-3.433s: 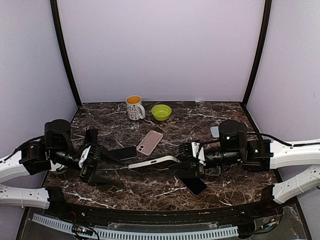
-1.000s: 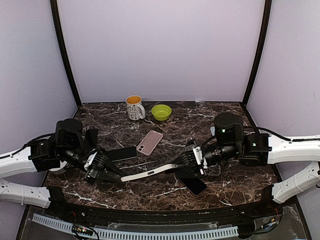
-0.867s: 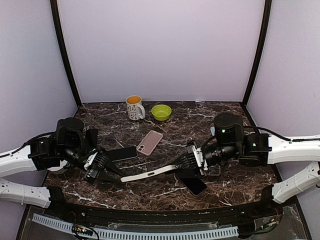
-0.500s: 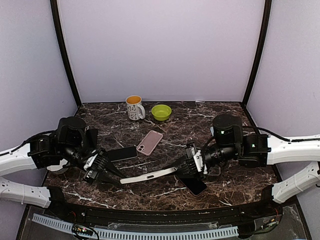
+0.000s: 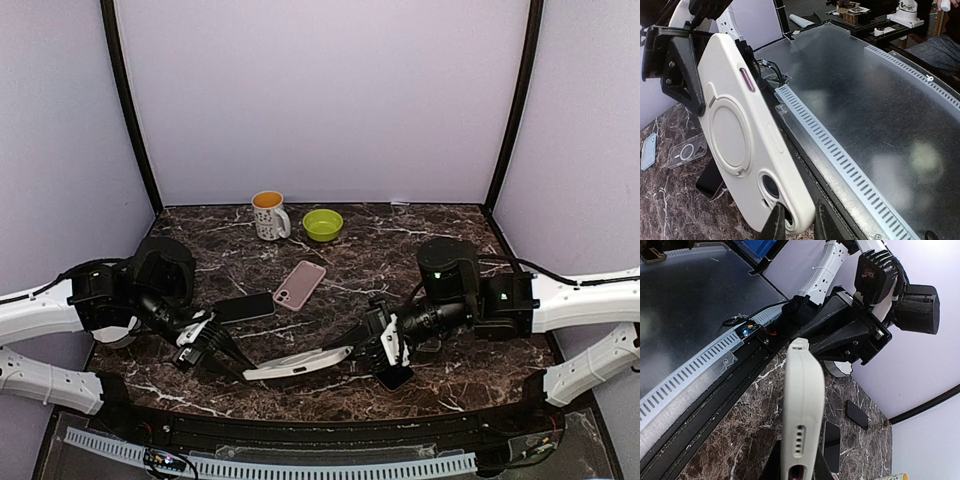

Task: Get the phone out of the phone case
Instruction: Remove the top left corner of the phone case.

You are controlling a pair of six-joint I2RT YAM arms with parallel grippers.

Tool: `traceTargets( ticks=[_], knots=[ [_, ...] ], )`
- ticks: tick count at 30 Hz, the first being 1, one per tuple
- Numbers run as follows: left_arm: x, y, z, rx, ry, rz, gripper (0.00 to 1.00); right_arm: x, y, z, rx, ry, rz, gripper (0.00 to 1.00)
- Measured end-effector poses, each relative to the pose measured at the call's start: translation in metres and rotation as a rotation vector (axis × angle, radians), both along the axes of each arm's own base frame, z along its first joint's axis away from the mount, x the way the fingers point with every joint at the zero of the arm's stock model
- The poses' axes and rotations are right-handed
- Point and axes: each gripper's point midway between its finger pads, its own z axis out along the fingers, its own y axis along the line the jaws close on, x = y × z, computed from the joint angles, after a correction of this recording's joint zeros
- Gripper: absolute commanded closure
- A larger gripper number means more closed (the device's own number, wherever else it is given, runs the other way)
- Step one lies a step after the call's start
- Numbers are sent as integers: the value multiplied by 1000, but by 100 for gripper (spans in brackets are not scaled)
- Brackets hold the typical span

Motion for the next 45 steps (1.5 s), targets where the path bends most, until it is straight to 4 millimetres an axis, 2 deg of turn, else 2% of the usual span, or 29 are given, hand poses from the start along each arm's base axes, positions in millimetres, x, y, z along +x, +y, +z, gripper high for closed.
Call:
traceTargets(
  ticks=[9,21,29,35,41,44,45],
  knots=[
    [-7,0,-11,47,50,-47,87,-7,1,-10,-22,-90,23,100],
    [-5,3,-23,79,22,-52,85,-7,6,-17,-48,-106,-11,100],
    [7,0,-51,74,-50,12,83,-6,3,-43,-98,-83,-91,100],
    [25,-3,-56,86,-81,83,72,1,-1,-50,-98,-74,-157,100],
    [53,-2,-47,84,-122,178,48,12,1,-48,-77,-79,-225,100],
    [66,0,-38,70,-147,224,40,18,3,-45,-60,-75,-256,100],
    [69,1,-35,64,-155,239,34,19,4,-43,-53,-71,-267,100]
  ],
)
